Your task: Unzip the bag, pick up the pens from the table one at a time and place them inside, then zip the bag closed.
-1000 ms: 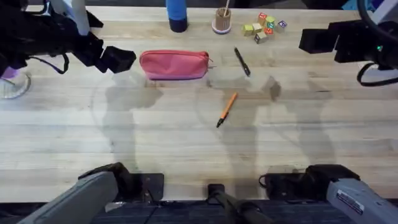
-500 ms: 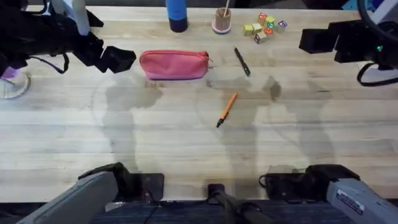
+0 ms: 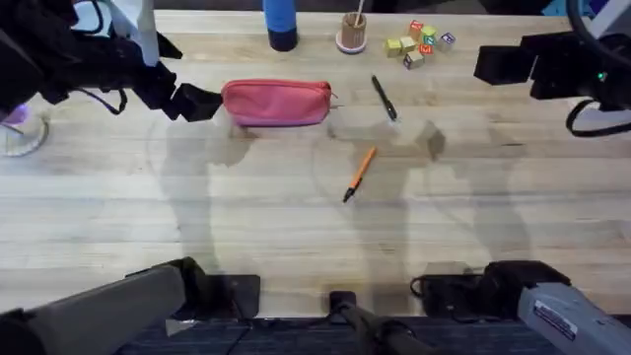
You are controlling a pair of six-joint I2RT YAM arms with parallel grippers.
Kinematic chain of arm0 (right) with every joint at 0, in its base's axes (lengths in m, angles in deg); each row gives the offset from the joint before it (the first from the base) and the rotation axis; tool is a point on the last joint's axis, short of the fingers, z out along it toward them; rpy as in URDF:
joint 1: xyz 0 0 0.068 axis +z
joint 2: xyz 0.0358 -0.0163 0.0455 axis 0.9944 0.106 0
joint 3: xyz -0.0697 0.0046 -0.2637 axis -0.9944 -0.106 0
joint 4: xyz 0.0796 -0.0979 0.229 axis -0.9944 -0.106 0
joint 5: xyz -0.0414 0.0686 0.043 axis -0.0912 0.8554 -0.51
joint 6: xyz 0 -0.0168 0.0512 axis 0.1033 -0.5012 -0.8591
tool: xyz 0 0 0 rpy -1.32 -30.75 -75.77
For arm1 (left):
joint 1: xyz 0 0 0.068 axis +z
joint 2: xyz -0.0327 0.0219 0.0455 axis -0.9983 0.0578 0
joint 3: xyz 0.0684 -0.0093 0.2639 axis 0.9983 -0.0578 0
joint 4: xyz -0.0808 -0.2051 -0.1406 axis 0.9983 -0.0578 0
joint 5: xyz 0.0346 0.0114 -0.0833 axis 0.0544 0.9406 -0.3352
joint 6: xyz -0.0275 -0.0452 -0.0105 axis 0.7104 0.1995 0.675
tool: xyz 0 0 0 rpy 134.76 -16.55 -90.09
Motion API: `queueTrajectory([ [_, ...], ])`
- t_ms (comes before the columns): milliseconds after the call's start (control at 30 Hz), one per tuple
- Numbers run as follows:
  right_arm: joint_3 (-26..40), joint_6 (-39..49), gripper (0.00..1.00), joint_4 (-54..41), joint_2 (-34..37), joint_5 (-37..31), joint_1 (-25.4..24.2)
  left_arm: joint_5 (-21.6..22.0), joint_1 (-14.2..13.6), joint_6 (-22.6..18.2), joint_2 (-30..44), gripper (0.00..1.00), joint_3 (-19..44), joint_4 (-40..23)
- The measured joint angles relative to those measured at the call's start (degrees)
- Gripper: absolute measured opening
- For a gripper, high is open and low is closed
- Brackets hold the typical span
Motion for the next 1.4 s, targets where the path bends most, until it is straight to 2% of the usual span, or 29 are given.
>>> queueTrajectory([
  [233,0.0,0.02,0.997,0.0,0.0,0.0,0.0,-2.88,0.0,-1.27,4.94,0.993,0.0,4.29],
  [300,0.0,0.0,0.997,0.0,0.0,0.0,0.0,-4.97,0.0,-1.31,8.63,0.993,0.0,6.28],
  [667,0.0,0.0,0.997,0.0,0.0,0.0,0.0,-9.92,0.0,-1.46,16.65,0.993,0.0,9.44],
  [700,0.0,0.01,0.997,0.0,0.0,0.0,0.0,-12.33,0.0,-1.47,18.04,0.993,0.0,10.21],
  [967,0.0,0.02,0.997,0.0,0.0,0.0,0.0,-14.85,0.0,-1.43,19.27,0.986,0.0,10.52],
  [1033,0.0,0.02,0.997,0.0,0.0,0.0,0.0,-15.23,0.0,-1.41,19.27,0.873,0.0,10.57],
  [1133,0.0,0.02,0.997,0.0,0.0,0.0,0.0,-15.46,0.0,-1.51,19.27,0.567,0.0,10.61],
  [1267,0.0,0.02,0.997,0.0,0.0,0.0,0.0,-15.9,-0.02,-1.46,19.27,0.262,0.0,10.35],
  [1400,0.0,0.01,0.997,0.0,0.0,0.0,0.0,-15.98,-0.13,-1.68,19.32,0.055,0.0,10.16],
])
